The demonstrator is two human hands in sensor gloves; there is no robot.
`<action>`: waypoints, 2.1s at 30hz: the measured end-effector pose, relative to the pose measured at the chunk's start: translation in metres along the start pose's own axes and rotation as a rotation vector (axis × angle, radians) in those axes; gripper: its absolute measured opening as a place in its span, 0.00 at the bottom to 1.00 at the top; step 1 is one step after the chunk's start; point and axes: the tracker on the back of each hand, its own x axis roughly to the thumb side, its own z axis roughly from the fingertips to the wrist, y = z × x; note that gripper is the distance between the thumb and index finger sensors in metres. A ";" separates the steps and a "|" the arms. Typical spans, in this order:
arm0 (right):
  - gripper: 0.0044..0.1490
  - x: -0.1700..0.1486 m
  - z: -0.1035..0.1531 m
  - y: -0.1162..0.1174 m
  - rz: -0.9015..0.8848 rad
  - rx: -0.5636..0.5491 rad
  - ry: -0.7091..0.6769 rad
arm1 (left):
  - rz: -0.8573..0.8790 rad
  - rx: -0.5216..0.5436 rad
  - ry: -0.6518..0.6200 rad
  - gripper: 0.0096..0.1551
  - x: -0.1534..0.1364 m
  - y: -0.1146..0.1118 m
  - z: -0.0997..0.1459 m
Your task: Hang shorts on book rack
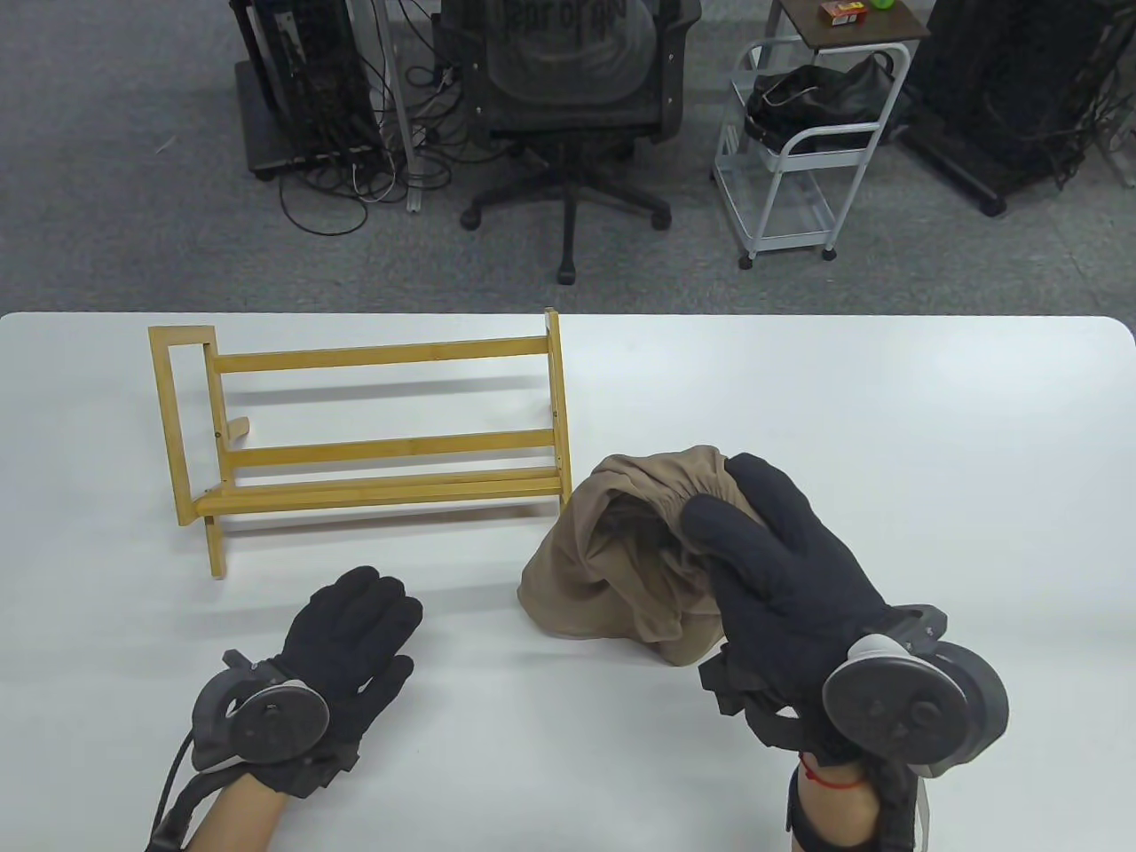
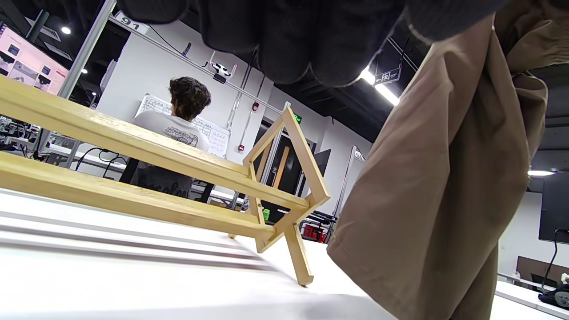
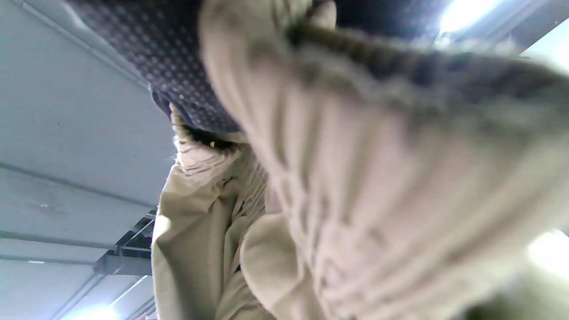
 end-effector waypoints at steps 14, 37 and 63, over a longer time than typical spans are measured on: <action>0.23 0.029 0.002 0.021 -0.034 0.053 -0.029 | 0.011 0.027 -0.007 0.34 0.000 0.003 0.002; 0.23 0.041 0.006 0.045 -0.038 0.122 -0.063 | 0.214 0.075 -0.035 0.48 0.005 0.024 -0.017; 0.23 0.047 0.009 0.051 -0.067 0.160 -0.105 | 0.724 0.031 -0.310 0.68 0.072 0.040 -0.129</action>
